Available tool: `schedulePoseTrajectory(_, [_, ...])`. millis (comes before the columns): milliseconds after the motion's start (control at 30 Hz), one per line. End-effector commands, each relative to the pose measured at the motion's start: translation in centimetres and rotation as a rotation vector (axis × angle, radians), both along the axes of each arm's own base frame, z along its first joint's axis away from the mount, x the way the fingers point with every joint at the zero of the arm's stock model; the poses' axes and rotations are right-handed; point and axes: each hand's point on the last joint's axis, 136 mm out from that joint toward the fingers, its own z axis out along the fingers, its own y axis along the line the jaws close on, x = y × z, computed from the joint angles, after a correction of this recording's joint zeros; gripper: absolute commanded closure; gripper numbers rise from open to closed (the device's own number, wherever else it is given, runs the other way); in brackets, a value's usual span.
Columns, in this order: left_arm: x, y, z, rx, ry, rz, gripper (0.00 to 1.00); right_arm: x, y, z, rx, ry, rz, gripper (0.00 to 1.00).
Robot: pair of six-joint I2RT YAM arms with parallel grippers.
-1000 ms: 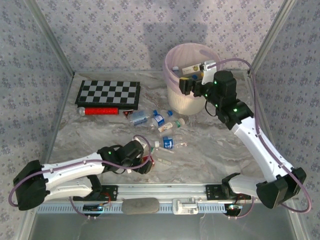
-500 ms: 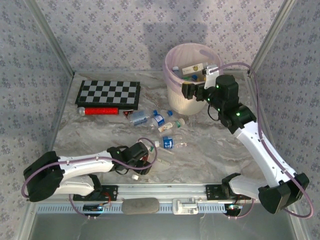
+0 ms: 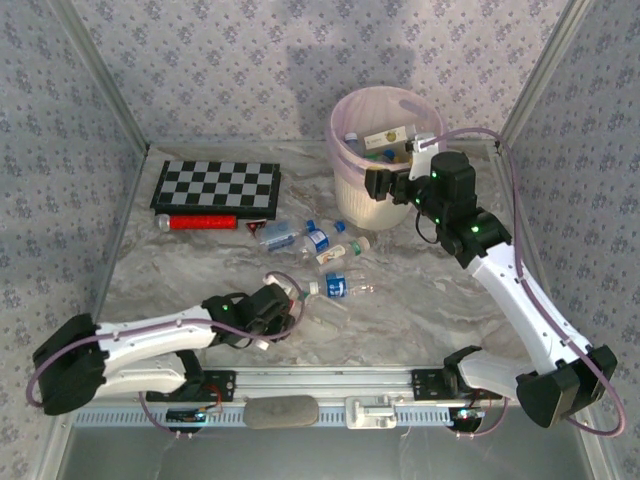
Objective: Put the plastic bottles in the bin
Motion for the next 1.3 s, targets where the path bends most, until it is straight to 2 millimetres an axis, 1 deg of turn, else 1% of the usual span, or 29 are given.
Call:
schedulePoseTrajectory(0, [1.8,1.4,3.0,-0.01,-0.095,0.074,0.53,-0.1,-0.5,0.6,0.029,-0.013,-0.02,0.01])
schedulePoseTrajectory(100, [3.4,2.5,5.6,-0.06,-0.152,0.125,0.54,0.0,-0.6,0.5,0.035,-0.008,-0.024,0.01])
schedulePoseTrajectory(133, [4.1,2.9,6.7,-0.082,-0.178,0.146,0.54,0.0,-0.7,-1.0,0.025,0.021,-0.027,0.01])
schedulePoseTrajectory(333, [8.5,3.7,12.3,-0.249,-0.33,0.293,0.54,-0.2,-0.8,-2.5,0.04,0.053,-0.032,0.01])
schedulePoseTrajectory(433, [10.3,3.7,15.0,-0.324,-0.426,0.356,0.54,-0.3,-1.0,-2.9,0.041,0.059,-0.036,0.01])
schedulePoseTrajectory(600, [13.0,2.8,19.3,-0.418,-0.571,0.361,0.54,-0.5,-1.4,-3.6,0.048,0.058,-0.041,0.01])
schedulePoseTrajectory(733, [15.5,0.8,23.6,-0.459,-0.663,0.289,0.54,-0.6,-1.6,-4.2,0.065,0.063,-0.04,0.01])
schedulePoseTrajectory(833, [17.3,-1.1,26.2,-0.479,-0.708,0.23,0.54,-0.8,-1.9,-4.9,0.069,0.073,-0.046,0.01])
schedulePoseTrajectory(1100, [21.2,-7.3,31.2,-0.543,-0.749,0.042,0.54,-1.2,-3.1,-6.9,0.074,0.101,-0.073,0.01])
schedulePoseTrajectory(1167, [22.3,-9.1,32.2,-0.552,-0.745,-0.004,0.54,-1.3,-3.3,-7.7,0.082,0.118,-0.077,0.01])
schedulePoseTrajectory(1267, [23.4,-11.5,33.9,-0.575,-0.751,-0.081,0.54,-1.4,-3.3,-8.7,0.097,0.139,-0.072,0.01])
